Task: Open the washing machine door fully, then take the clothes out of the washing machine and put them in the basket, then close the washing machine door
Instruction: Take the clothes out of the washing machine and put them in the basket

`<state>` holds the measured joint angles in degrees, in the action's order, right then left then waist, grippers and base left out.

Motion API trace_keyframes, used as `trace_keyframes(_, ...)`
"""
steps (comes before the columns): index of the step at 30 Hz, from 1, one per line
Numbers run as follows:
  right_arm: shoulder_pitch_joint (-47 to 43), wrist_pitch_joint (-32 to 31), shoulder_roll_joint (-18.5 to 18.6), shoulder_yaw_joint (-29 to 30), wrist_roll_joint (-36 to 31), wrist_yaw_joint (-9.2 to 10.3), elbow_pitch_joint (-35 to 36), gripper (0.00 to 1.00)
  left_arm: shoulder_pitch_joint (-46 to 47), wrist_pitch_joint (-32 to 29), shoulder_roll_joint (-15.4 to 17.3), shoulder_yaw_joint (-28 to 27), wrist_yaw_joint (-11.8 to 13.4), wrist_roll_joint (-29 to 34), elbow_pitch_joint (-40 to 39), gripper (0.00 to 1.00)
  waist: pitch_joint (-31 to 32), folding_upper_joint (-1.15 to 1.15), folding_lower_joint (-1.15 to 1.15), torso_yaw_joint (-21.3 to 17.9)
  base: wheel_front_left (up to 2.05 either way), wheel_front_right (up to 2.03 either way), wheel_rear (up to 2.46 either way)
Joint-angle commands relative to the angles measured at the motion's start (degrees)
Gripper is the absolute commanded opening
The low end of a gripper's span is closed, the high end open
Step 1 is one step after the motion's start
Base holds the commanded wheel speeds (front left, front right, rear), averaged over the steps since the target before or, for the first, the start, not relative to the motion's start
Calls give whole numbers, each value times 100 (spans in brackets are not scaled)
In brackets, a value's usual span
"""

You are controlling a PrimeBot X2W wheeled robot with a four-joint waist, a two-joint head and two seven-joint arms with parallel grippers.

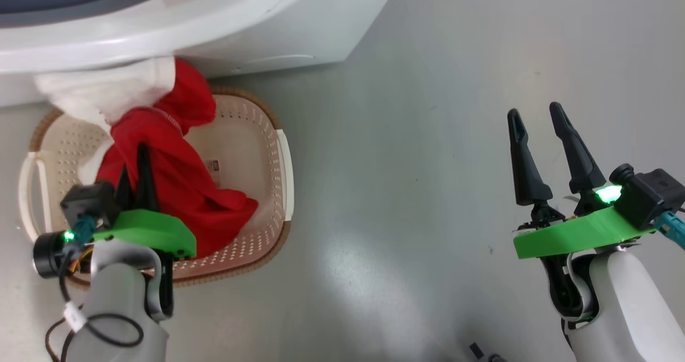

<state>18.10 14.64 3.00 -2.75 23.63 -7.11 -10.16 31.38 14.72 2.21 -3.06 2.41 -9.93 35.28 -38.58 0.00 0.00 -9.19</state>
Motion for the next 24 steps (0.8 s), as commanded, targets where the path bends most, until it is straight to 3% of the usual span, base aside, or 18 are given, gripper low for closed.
trace_keyframes(1, 17, 36, -2, -110, 7, -37, 153, 100, 36, 28, 67, -153, -55, 85, 54, 0, -146, 0, 0, -35, 0, 0, 0)
trace_keyframes(15, 261, 36, -10, -89, 31, -37, 269, 100, 1207, 28, 143, -212, -137, 370, 1948, 0, -738, 0, 0, -57, 0, 0, 0)
trace_keyframes(17, 276, 36, -11, -87, 30, -37, 270, 100, 1322, 28, 152, -211, -123, 391, 2130, 18, -763, 0, 0, -54, 0, 0, 0)
trace_keyframes(18, 290, 36, -11, -85, 33, -37, 270, 100, 1417, 28, 165, -214, -122, 404, 2220, 45, -792, 0, 0, -56, 0, 0, 0)
trace_keyframes(19, 296, 36, -11, -82, 37, -37, 270, 100, 1451, 28, 170, -218, -121, 408, 2247, 65, -799, 0, 0, -54, 0, 0, 0)
trace_keyframes(20, 301, 36, -11, -80, 40, -37, 269, 100, 1482, 28, 175, -225, -122, 409, 2262, 98, -805, 0, 0, -52, 0, 0, 0)
trace_keyframes(24, 310, 36, -12, -63, 40, -37, 252, 100, 1530, 28, 185, -251, -130, 407, 2271, 100, -799, 0, 0, -44, 0, 0, 0)
